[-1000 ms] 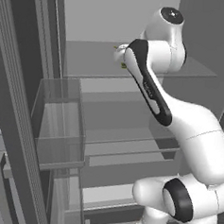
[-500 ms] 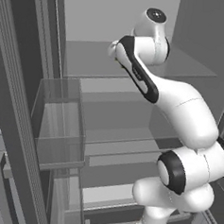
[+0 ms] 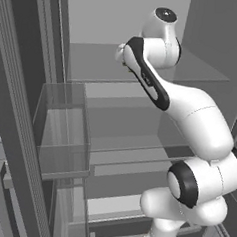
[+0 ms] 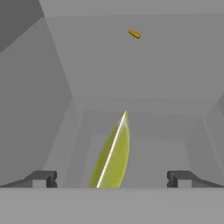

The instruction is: Grab a lemon wedge from the fridge and one ice cube from the ice bowl, and put them in the glass of lemonade.

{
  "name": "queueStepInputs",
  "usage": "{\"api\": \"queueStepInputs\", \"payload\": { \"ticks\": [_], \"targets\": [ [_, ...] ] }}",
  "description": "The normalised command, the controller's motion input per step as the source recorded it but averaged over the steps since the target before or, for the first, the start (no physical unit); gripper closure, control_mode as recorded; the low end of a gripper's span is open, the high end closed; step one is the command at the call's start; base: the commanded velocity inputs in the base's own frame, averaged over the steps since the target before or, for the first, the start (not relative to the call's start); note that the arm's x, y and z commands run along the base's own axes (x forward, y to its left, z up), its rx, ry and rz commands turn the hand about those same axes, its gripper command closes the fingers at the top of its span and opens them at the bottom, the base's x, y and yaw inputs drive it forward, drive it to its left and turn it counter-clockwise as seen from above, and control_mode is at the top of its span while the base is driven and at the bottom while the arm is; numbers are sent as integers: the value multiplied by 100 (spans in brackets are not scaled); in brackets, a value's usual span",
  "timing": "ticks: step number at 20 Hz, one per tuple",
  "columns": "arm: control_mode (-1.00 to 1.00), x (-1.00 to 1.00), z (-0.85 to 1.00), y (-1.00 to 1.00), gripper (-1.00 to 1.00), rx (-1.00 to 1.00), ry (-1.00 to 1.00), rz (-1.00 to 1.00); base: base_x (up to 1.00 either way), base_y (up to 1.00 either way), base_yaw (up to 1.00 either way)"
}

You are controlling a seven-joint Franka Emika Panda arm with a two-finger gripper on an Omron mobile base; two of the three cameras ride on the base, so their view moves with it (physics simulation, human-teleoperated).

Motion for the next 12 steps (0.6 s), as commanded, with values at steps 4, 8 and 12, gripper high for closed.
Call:
{"api": "queueStepInputs", "payload": {
  "ticks": [4,8,12],
  "targets": [
    [-100,-4,-27,0,-100,0,0,-1,0,0,0],
    [-100,25,-31,14,-100,0,0,-3,0,0,0],
    [-100,14,-5,12,-100,0,0,-5,0,0,0]
  ]
}}
